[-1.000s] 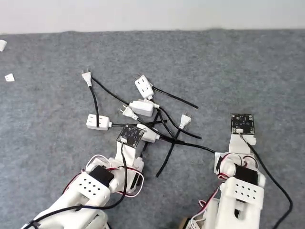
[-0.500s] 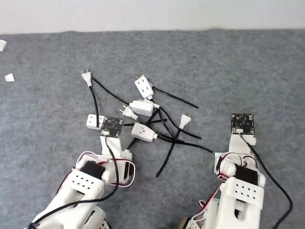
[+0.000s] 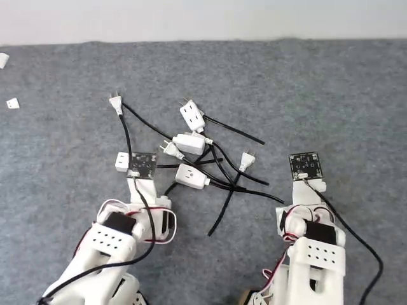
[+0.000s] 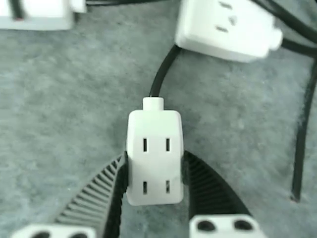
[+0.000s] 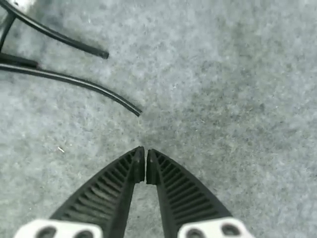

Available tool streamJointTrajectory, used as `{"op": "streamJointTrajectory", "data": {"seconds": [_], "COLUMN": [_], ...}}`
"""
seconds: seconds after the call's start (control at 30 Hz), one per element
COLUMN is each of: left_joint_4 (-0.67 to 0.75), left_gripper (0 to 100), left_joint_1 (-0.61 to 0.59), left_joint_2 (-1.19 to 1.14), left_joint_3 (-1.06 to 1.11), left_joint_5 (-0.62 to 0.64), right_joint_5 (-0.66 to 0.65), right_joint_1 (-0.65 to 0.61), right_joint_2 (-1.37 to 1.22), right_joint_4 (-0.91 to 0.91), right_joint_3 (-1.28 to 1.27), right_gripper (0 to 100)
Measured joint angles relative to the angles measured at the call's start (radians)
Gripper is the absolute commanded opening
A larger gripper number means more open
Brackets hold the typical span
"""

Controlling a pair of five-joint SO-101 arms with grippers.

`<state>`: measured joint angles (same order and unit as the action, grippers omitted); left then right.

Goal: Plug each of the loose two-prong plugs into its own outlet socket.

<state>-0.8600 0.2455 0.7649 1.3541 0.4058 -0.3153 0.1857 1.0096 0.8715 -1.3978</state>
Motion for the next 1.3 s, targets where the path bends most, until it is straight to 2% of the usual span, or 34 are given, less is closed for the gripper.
{"op": "streamJointTrajectory", "data": {"seconds": [0.17,0.43,0.5,0.6,0.7,0.77,1.17,1.3], "left_joint_4": [0.000,0.037,0.038,0.038,0.037,0.034,0.034,0.034], "left_gripper": [1,3,9,27,42,46,46,46], "left_joint_1": [-0.026,-0.032,-0.034,-0.040,-0.044,-0.038,-0.040,-0.040], "left_joint_2": [-0.110,-0.423,-0.437,-0.436,-0.414,-0.370,0.109,0.173], "left_joint_3": [-0.080,-0.301,-0.313,-0.313,-0.259,-0.212,-0.003,0.026], "left_joint_5": [0.000,-0.002,-0.015,-0.026,-0.025,-0.028,-0.005,-0.009], "right_joint_5": [-0.005,-0.005,-0.005,-0.011,-0.014,-0.014,-0.014,-0.014], "right_joint_1": [0.000,0.000,0.000,0.000,0.000,0.000,0.000,0.000], "right_joint_2": [0.000,0.000,0.000,0.000,0.000,0.000,0.000,0.000], "right_joint_4": [0.000,0.000,0.000,0.000,0.000,0.000,0.000,0.000], "right_joint_3": [0.000,0.000,0.000,0.000,0.000,0.000,0.000,0.000], "right_gripper": [0.9,0.9,0.9,0.9,0.9,0.9,0.9,0.9]}}
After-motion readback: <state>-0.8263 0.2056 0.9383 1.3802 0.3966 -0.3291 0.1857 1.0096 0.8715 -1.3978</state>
